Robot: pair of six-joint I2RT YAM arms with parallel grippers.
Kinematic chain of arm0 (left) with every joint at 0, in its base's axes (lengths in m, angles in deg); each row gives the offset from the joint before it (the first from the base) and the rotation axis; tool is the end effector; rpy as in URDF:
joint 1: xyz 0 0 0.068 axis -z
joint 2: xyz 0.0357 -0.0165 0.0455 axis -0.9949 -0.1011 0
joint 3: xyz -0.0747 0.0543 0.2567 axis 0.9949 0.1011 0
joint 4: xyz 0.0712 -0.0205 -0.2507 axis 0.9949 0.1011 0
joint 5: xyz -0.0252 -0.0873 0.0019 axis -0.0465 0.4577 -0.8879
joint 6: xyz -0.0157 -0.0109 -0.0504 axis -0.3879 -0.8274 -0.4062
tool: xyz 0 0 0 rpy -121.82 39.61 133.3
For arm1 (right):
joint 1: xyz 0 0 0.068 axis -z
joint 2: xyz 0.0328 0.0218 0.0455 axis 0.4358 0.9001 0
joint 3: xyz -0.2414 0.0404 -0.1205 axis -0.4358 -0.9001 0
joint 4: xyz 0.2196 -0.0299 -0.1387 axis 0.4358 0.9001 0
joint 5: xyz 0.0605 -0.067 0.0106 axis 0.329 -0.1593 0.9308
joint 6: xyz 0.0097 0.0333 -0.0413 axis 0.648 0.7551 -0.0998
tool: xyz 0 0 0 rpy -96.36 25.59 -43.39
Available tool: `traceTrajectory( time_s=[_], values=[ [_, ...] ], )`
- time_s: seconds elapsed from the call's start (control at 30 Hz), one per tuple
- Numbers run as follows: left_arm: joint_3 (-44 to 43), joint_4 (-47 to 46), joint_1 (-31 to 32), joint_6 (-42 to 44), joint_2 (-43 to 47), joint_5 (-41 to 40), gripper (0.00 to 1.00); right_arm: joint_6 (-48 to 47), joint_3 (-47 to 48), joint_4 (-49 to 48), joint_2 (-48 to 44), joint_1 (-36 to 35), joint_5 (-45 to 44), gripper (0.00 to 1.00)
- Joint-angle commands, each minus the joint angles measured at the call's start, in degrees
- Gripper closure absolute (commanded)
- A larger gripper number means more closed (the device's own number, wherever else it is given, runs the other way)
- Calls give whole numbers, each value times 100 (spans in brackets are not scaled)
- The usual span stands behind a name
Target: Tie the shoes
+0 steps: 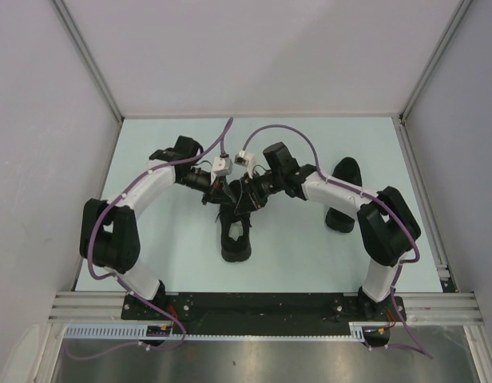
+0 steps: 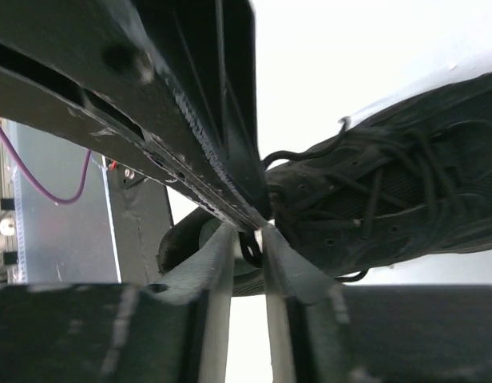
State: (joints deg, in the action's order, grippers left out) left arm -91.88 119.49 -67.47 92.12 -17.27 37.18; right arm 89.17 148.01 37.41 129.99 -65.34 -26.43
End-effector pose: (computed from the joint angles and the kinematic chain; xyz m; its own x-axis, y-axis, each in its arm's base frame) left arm 0.2909 -0.1213 0.2523 -0.1216 0.4162 -0.9011 0.9828 -0.0765 -0.1680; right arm 0.2888 0.2721 0.2401 -0.5661 -0.4029 -0.7192 -0.8206 0.1928 0.5380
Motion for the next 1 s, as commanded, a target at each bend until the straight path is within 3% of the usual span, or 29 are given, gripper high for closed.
traceTrajectory(
  time_s=[0.0,0.23,0.43,0.97],
  values=[
    [-258,-140,-21,255,0,547,100,-245,201,222,42,-75,-70,73],
    [-250,79,-30,474,-27,512,100,-245,201,214,-45,-57,-88,72],
    [-241,203,-21,633,-62,486,100,106,306,3,-151,338,228,57],
    [-381,326,-3,738,-167,495,100,-104,455,-59,-10,250,369,59]
  ],
)
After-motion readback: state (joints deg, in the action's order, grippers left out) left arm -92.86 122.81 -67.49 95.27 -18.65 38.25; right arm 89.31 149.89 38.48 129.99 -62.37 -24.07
